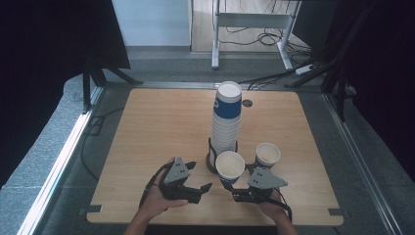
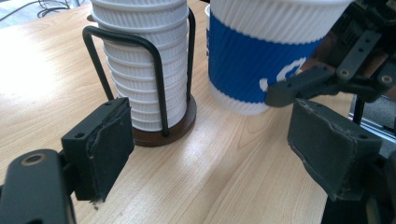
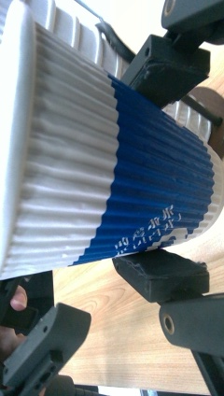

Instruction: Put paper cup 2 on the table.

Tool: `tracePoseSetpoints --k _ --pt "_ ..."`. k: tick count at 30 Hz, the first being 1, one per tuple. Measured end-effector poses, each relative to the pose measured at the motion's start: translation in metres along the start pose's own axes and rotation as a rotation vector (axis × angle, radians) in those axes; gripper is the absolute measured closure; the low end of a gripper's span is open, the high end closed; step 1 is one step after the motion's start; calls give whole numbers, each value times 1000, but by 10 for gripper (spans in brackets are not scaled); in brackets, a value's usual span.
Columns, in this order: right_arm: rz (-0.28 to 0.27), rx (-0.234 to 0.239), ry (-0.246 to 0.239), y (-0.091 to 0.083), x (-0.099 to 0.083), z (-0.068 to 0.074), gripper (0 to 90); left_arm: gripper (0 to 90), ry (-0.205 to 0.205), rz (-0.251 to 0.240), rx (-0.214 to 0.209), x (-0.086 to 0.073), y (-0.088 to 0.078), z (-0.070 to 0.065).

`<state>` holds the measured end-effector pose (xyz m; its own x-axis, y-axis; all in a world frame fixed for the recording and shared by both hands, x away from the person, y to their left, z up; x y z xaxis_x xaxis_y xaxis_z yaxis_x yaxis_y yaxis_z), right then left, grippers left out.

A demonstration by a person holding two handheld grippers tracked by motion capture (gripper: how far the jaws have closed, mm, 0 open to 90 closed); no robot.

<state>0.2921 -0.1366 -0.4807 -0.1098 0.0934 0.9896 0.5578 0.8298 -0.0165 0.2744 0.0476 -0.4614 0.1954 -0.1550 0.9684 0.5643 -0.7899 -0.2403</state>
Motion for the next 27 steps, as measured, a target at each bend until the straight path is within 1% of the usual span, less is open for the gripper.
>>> tracePoseSetpoints --k 6,15,27 --pt "-19 -23 -2 -7 5 -7 255 149 -1 0 1 0 0 0" --pt "-44 -68 4 -24 13 -20 255 149 2 5 2 -1 0 1" --pt "-68 -143 6 -44 19 -40 255 150 8 10 6 -3 0 1"
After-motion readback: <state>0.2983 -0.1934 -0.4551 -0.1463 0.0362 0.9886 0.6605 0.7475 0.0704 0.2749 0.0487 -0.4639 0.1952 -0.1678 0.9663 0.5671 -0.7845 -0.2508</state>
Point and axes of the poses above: each handheld gripper's, and its own axes: y roughly forward along the jaws, x roughly out of its top, z roughly to its left, the point moved 6 cm from there along y, roughly forward along the jaws, and after that the axes turned 15 degrees about -z, right-handed, at the moved point
